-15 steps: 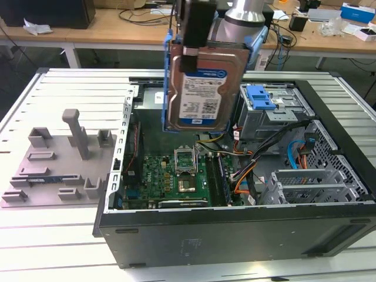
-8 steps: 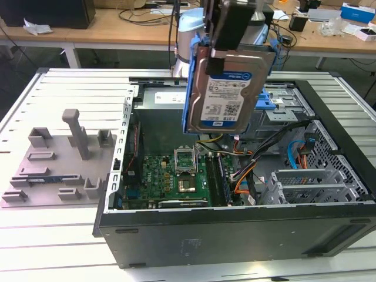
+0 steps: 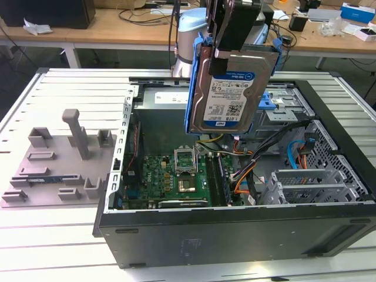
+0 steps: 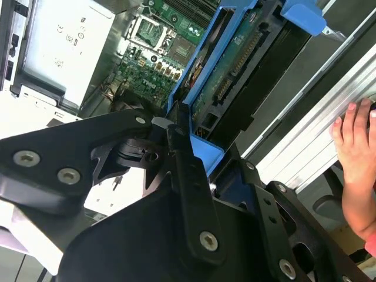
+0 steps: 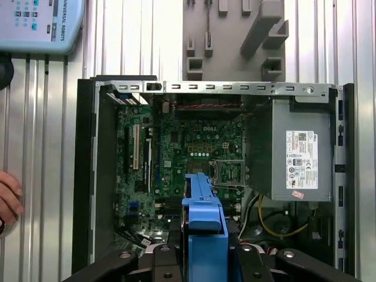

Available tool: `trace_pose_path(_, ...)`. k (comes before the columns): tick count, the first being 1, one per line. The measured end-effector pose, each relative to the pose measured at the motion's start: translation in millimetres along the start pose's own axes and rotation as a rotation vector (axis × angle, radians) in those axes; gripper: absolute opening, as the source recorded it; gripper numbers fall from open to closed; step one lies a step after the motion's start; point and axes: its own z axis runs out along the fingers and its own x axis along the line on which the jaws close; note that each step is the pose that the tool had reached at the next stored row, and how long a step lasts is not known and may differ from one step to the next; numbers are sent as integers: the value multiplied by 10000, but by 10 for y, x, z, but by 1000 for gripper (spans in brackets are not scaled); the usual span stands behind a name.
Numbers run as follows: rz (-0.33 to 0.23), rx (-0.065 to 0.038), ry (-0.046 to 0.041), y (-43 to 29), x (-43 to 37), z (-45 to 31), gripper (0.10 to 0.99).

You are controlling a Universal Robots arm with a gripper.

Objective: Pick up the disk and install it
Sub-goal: 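Insert the disk into the insertion slot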

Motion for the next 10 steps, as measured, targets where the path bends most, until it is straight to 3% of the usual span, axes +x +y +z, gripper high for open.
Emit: trace_pose_path(10,-5,1,0,0,0,0,365)
